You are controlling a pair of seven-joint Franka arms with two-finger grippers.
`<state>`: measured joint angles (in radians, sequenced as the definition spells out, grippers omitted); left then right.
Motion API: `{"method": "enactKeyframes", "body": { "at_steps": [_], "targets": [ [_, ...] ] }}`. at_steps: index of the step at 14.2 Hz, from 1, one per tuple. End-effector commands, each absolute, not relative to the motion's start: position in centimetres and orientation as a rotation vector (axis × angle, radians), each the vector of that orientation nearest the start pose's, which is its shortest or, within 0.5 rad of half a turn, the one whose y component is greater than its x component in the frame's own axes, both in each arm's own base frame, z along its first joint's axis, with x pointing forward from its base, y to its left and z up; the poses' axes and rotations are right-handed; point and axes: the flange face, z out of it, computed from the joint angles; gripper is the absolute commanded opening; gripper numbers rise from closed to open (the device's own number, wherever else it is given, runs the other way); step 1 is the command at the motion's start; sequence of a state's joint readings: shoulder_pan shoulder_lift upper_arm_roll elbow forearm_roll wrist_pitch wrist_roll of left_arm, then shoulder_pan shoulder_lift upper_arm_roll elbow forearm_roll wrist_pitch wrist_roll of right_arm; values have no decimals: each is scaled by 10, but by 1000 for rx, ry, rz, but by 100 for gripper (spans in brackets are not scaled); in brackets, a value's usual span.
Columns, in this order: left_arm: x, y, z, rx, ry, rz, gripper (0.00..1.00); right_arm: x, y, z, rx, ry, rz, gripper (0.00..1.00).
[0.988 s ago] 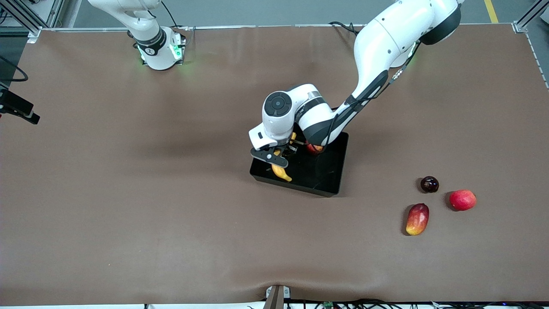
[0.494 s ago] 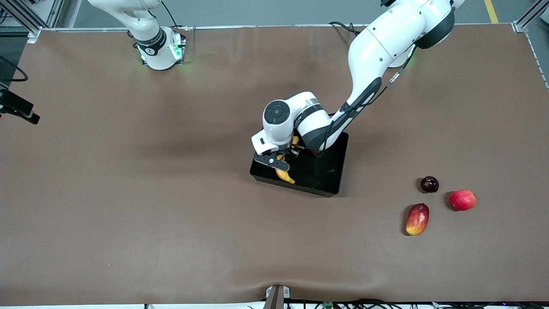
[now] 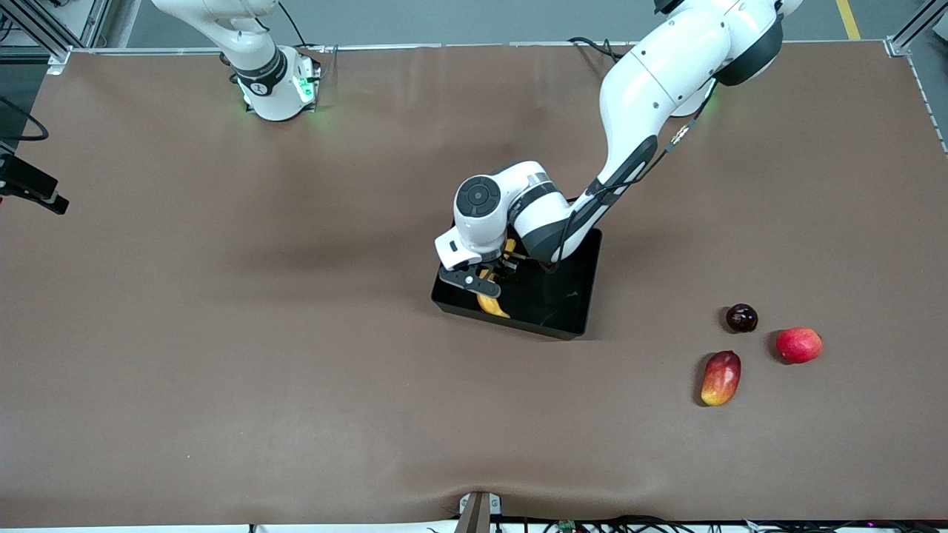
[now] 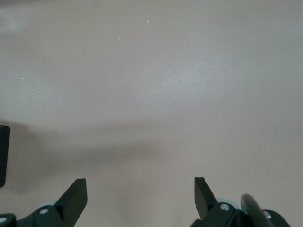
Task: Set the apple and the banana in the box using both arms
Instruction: 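Lower the banana into the box and open the left gripper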
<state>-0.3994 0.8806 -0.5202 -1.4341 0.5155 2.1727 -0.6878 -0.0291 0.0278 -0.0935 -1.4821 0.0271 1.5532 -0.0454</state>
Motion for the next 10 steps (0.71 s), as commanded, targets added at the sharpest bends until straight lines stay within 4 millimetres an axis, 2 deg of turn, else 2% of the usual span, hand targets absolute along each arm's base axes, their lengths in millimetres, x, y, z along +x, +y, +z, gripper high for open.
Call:
{"method": "enactKeyframes", "body": {
  "at_steps": [1, 4, 5, 8, 10],
  "targets": [
    [520, -509, 251, -3060, 565, -113, 100, 555, -67, 653, -3113, 148, -75, 100],
    [537, -478, 321, -3010, 468, -126, 100, 555, -67, 652, -3113, 148, -73, 100],
    [546, -463, 354, -3031, 407, -151, 100, 555, -67, 653, -3113, 148, -75, 100],
    [571, -405, 421, -3050, 252, -146, 100, 555, -67, 653, -3112, 148, -75, 100],
    [587, -366, 452, -3033, 166, -202, 100, 555, -68, 653, -3113, 151, -75, 100]
  ]
}}
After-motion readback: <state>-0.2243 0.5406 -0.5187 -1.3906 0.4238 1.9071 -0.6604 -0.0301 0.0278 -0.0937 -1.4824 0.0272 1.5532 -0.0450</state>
